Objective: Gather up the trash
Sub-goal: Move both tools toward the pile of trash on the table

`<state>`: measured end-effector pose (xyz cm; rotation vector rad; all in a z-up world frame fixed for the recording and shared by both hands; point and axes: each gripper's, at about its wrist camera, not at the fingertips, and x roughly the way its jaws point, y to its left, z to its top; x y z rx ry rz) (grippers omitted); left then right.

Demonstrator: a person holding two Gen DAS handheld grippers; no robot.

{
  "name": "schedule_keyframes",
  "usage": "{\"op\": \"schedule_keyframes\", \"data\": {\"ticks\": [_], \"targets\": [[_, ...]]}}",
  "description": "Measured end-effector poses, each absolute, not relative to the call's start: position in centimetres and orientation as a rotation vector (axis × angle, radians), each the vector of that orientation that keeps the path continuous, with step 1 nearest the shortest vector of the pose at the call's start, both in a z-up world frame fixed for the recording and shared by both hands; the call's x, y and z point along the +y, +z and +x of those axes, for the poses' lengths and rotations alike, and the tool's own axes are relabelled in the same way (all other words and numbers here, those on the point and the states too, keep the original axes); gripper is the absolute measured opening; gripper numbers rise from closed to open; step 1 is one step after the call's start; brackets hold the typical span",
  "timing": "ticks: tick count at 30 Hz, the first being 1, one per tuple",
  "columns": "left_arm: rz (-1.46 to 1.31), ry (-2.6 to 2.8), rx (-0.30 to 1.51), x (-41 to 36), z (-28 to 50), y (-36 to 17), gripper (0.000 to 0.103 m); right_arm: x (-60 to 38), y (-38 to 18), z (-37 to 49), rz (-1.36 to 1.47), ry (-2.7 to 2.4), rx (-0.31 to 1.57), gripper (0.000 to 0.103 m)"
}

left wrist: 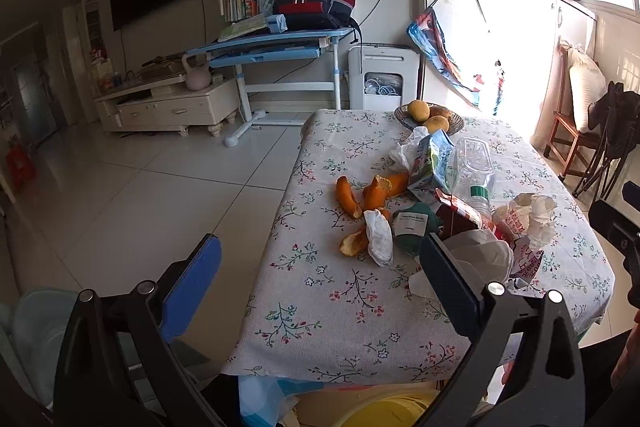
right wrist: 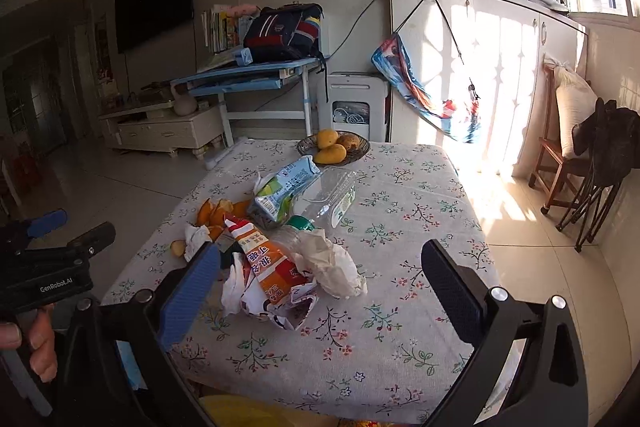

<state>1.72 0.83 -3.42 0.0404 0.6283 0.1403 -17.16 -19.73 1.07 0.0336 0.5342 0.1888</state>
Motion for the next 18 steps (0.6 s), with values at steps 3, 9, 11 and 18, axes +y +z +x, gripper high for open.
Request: {"op": "schedule_keyframes", "data": {"ticks": [3, 9, 11, 18], "targets": [[0.054, 0.149, 0.623, 0.7, 1.7, -3.4, 0.096, -18.1, 1.5, -17.2, -0.041, 0.192, 0.489, 0.097], [0.021, 0.142, 0.651, 1.1, 2.0, -3.5, 0.096, -17.2, 1.2, -17.2, 0.003, 0.272, 0.527, 0.097], [0.011, 0.127, 0.651, 1.2, 2.1, -3.3, 0.096, -16.6, 1.6, -17.4, 0.000, 0.293, 0.522, 0.097], [0.004, 0.121, 0.635, 1.7, 1.9, -2.9, 0.096, -14.2, 1.2, -17.9, -0.042, 0.342, 0.526, 0.097]]}}
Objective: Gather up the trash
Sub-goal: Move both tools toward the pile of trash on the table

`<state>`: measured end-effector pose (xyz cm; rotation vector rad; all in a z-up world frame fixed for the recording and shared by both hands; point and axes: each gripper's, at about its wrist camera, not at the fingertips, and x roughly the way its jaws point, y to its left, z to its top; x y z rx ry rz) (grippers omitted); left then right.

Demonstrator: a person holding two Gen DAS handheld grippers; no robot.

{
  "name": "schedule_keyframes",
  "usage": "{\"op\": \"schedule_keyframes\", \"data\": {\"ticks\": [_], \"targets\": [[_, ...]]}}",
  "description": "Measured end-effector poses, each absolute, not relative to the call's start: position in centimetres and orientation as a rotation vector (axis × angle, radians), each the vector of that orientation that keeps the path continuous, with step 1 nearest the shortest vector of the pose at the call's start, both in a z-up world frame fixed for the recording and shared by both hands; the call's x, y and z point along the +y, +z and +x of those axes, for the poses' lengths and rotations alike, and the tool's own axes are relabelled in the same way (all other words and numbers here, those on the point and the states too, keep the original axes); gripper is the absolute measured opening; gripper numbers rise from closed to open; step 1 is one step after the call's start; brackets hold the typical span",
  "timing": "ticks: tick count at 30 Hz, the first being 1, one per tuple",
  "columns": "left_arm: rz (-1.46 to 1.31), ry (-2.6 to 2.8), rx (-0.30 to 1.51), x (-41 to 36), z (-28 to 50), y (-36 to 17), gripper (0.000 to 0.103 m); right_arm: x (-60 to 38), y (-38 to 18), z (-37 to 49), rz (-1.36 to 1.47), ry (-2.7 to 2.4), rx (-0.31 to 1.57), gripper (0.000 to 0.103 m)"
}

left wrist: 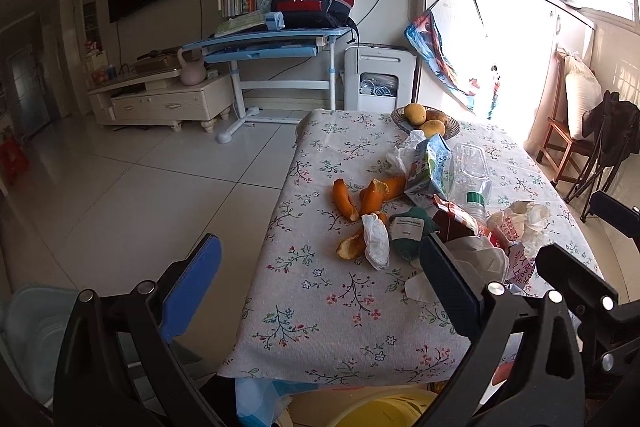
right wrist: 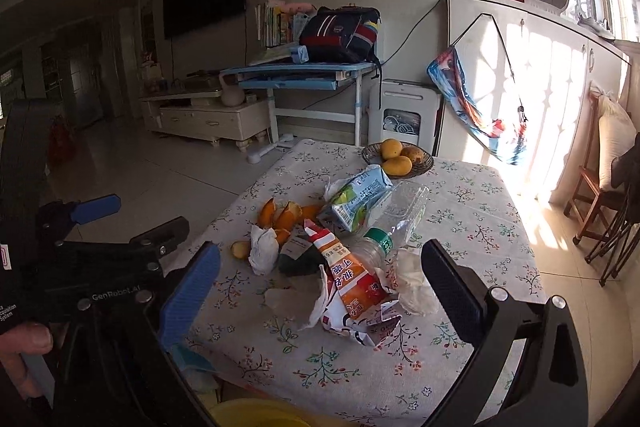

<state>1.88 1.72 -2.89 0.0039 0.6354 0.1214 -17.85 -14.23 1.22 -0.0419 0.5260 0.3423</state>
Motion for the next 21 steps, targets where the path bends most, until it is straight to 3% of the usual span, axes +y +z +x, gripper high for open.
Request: {"op": "schedule_keyframes", "data": {"ticks": [21], "targets": [[0.054, 0.136, 0.637, 0.6, 2.3, -3.7, 0.096, -15.8, 0.4, -18.3, -0.043, 0.344, 0.543, 0.097]]}}
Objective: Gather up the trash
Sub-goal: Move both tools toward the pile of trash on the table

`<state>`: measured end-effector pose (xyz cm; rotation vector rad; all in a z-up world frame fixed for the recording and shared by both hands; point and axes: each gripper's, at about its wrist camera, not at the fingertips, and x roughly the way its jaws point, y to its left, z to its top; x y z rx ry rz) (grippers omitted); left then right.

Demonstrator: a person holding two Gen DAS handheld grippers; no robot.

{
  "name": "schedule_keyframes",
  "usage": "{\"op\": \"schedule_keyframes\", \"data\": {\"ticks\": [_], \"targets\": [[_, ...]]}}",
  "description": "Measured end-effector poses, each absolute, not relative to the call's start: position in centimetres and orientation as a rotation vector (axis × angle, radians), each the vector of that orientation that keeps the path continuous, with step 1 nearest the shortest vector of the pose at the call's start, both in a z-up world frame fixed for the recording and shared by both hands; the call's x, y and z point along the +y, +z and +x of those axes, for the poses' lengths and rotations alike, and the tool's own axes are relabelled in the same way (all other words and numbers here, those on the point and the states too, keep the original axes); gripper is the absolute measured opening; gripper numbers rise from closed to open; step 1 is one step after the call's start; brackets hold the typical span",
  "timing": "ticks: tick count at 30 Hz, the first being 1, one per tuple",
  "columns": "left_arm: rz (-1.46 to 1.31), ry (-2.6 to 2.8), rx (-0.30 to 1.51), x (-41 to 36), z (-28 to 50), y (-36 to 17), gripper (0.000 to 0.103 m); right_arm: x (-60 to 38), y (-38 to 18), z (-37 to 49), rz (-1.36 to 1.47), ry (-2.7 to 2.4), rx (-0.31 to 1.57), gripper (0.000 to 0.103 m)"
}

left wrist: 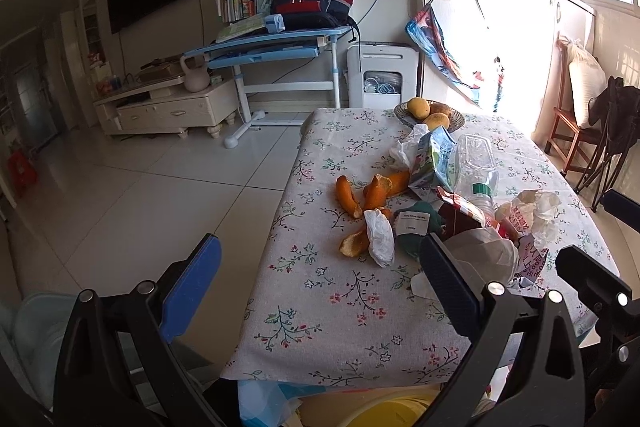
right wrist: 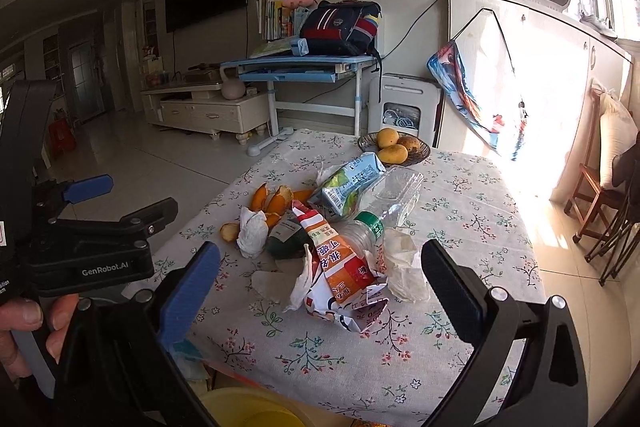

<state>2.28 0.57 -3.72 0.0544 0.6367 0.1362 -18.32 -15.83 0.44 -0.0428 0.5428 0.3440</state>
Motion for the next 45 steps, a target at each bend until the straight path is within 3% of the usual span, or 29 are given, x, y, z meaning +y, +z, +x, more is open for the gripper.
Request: {"op": "schedule_keyframes", "data": {"ticks": [5, 10, 20, 30, 37, 40, 42, 45], "targets": [[0.054, 0.129, 0.648, 0.5, 2.5, -4.1, 0.096, -16.3, 0.4, -17.9, -0.039, 0.343, 0.559, 0.096], [0.058, 0.114, 0.671, 0.3, 2.9, -4.6, 0.096, -16.7, -0.1, -17.3, -0.029, 0.352, 0.594, 0.084], [0.050, -0.036, 0.733, -1.6, 3.6, -6.1, 0.096, -18.4, -0.8, -16.2, -0.015, 0.283, 0.638, 0.083], [0.130, -0.222, 0.753, -8.7, 4.2, -8.2, 0.096, -22.9, -1.0, -15.3, 0.139, 0.212, 0.651, 0.083], [-0.100, -0.195, 0.834, -8.0, 7.3, -9.6, 0.095, -24.0, -1.2, -15.1, 0.183, 0.215, 0.658, 0.083], [-0.148, -0.186, 0.854, -7.5, 8.4, -10.4, 0.067, -24.0, -1.5, -15.0, 0.185, 0.219, 0.665, 0.083], [-0.162, -0.195, 0.879, -6.9, 9.1, -11.0, 0.032, -23.9, -1.6, -14.7, 0.181, 0.226, 0.674, 0.083], [-0.158, -0.201, 0.882, -6.0, 9.3, -11.0, 0.009, -23.4, -1.9, -14.4, 0.176, 0.239, 0.683, 0.083]]}}
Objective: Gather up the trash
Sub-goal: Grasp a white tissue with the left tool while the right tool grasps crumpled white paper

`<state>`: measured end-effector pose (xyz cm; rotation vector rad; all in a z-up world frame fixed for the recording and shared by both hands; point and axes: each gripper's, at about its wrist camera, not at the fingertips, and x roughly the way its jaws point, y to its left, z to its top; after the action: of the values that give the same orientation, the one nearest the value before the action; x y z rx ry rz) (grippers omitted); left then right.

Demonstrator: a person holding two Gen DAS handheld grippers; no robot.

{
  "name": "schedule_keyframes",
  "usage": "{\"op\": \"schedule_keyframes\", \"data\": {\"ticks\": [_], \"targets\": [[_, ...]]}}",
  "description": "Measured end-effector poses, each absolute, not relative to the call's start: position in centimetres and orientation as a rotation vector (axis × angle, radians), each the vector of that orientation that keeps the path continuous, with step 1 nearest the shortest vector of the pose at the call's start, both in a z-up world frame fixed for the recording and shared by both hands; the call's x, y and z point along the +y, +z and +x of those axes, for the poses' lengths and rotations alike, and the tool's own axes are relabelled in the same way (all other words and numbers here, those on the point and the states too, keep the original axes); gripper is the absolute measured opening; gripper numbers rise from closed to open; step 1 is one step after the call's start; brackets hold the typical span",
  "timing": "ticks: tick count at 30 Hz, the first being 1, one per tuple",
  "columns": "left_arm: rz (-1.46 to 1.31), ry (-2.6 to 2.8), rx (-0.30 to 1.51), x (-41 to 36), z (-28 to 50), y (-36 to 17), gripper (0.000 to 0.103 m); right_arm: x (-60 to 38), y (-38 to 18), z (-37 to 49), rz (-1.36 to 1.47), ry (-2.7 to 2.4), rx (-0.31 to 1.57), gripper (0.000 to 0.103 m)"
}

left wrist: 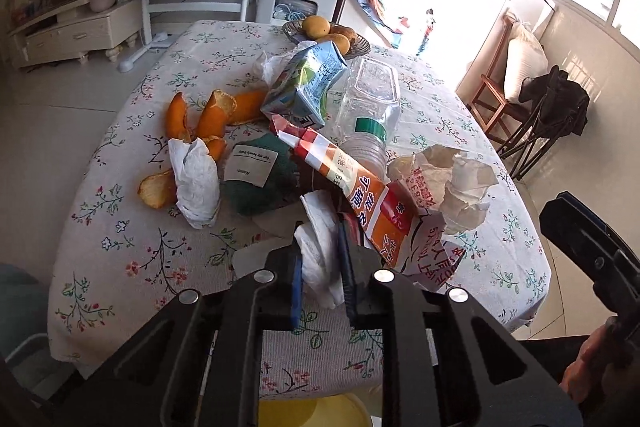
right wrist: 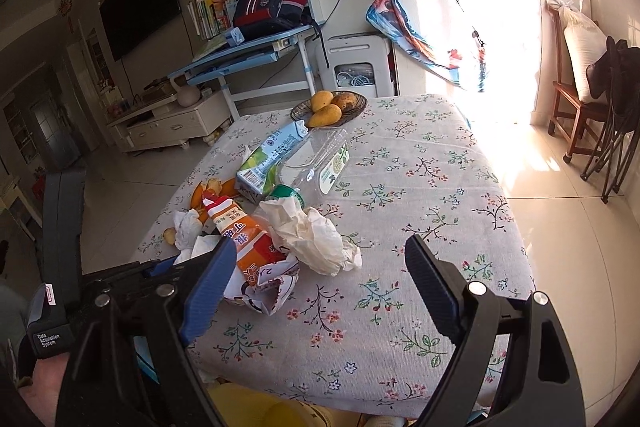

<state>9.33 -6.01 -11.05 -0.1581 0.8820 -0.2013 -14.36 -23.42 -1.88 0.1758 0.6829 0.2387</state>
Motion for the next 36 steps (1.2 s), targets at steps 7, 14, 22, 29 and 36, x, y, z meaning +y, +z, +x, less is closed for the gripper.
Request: {"op": "schedule_keyframes", "data": {"ticks": [7, 14, 22, 29, 36], "targets": [[-0.191, -0.217, 0.827, -3.3, 8.3, -9.0, 0.004, -22.2, -2.9, -12.9, 0.146, 0.263, 0.736, 0.079], [-0.212, -0.236, 0.769, -1.7, 6.7, -7.7, 0.004, -21.6, -5.4, -11.2, 0.135, 0.249, 0.846, 0.066], [-0.214, -0.237, 0.704, -0.7, 5.1, -6.4, 0.004, -22.0, -5.6, -11.7, 0.218, 0.295, 0.850, 0.005], [-0.212, -0.243, 0.646, 0.0, 3.8, -5.3, 0.004, -23.8, -3.6, -13.1, 0.331, 0.321, 0.731, 0.004], [-0.226, -0.252, 0.616, 0.6, 2.9, -4.7, 0.004, -24.6, -1.9, -14.1, 0.405, 0.366, 0.642, 0.004]]}}
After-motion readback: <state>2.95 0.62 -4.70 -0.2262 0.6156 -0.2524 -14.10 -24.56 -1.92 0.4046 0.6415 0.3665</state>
